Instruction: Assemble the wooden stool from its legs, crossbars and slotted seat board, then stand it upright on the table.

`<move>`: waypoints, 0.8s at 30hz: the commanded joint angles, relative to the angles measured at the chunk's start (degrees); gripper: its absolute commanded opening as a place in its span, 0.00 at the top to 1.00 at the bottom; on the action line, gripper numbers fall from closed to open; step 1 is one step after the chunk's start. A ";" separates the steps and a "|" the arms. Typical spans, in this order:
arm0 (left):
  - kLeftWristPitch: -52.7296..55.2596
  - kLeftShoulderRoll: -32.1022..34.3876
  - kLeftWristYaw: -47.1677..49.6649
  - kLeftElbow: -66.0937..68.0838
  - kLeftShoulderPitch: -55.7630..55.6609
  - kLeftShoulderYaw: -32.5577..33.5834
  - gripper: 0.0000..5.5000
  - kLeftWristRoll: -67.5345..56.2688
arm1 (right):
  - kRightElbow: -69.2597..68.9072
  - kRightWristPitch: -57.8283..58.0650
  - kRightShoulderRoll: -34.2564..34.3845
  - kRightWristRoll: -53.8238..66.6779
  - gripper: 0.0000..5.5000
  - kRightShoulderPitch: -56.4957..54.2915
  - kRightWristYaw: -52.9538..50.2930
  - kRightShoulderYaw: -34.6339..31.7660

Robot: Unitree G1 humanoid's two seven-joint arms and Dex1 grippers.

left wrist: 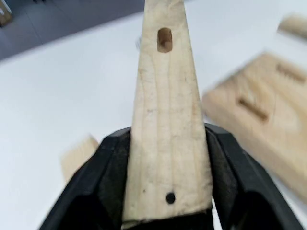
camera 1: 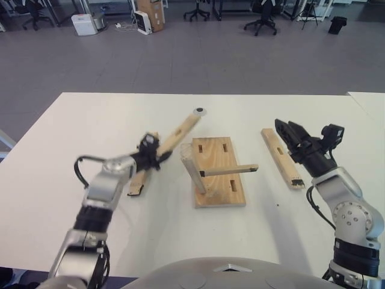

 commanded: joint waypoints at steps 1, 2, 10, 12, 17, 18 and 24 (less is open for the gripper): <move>4.88 2.62 -4.79 -0.56 -12.66 5.44 0.62 -7.48 | 0.01 2.95 -2.94 6.21 0.35 -7.70 -0.71 -1.92; 6.64 2.72 -6.79 -1.21 -14.95 5.97 0.62 -10.02 | -0.09 4.12 -3.38 9.10 0.35 -9.63 -0.79 -2.11; 25.61 3.96 -21.91 -6.75 -23.12 6.82 0.62 -32.61 | 0.59 8.98 -4.56 40.50 0.04 -26.82 -6.31 0.64; 28.39 4.48 -24.38 -8.77 -22.23 6.13 0.62 -36.08 | 2.08 8.80 -4.81 41.61 0.03 -27.62 -7.13 1.06; 31.37 5.78 -28.36 -11.70 -20.00 5.04 0.62 -40.60 | 2.71 9.36 -5.58 46.63 0.07 -28.44 -7.14 1.82; 31.46 5.81 -28.42 -11.85 -19.82 4.84 0.62 -40.91 | 2.19 9.81 -5.83 48.59 0.09 -28.04 -6.52 1.86; 31.40 5.49 -27.79 -11.02 -19.35 5.23 0.62 -41.93 | 1.71 11.55 -8.29 52.90 0.30 -25.48 -3.79 2.09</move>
